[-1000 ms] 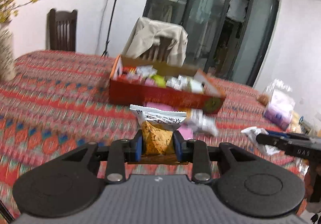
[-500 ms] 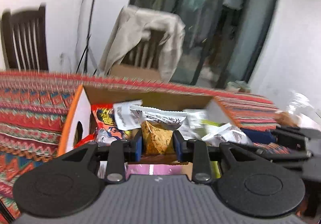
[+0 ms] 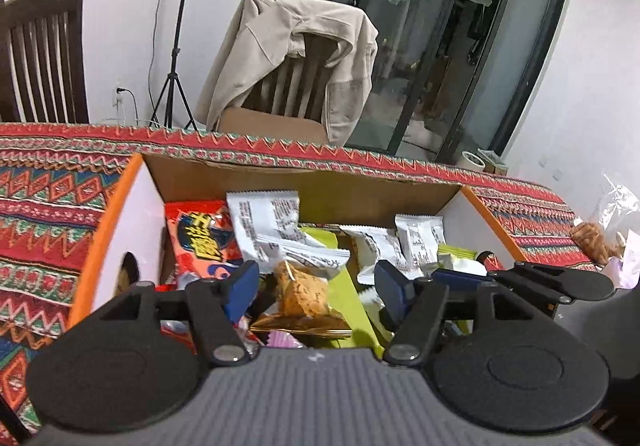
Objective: Organize snacks
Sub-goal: 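Carry the yellow bag and white packet into the box and open both tools, then move both tools back from the box to the snack pile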
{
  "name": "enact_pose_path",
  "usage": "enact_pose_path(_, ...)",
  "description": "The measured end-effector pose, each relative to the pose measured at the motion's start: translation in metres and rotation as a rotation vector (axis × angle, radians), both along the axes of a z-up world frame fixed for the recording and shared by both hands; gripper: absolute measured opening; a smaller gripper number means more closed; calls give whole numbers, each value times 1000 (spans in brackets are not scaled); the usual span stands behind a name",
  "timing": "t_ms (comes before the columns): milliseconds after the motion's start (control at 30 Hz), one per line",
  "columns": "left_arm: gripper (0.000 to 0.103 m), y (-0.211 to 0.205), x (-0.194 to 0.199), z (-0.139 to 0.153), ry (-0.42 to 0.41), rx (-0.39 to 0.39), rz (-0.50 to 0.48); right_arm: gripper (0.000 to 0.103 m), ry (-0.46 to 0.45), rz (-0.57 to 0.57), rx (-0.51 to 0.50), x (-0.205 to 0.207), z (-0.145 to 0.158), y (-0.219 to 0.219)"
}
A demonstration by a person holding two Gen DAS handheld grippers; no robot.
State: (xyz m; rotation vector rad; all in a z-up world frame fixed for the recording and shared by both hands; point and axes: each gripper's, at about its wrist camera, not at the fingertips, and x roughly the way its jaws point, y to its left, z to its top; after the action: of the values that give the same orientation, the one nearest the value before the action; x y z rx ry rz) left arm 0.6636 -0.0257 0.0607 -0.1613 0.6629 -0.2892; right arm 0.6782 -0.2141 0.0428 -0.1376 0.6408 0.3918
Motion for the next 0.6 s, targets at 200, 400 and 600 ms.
enact_pose_path(200, 70, 9, -33, 29, -48, 33, -6, 53, -41, 12, 0, -18, 26, -3)
enact_pose_path(400, 76, 23, -111, 69, -146, 88, -49, 65, -121, 40, -4, -76, 70, -23)
enact_pose_path(600, 83, 36, -217, 87, -266, 130, 3, 71, -201, 35, -4, -159, 106, -53)
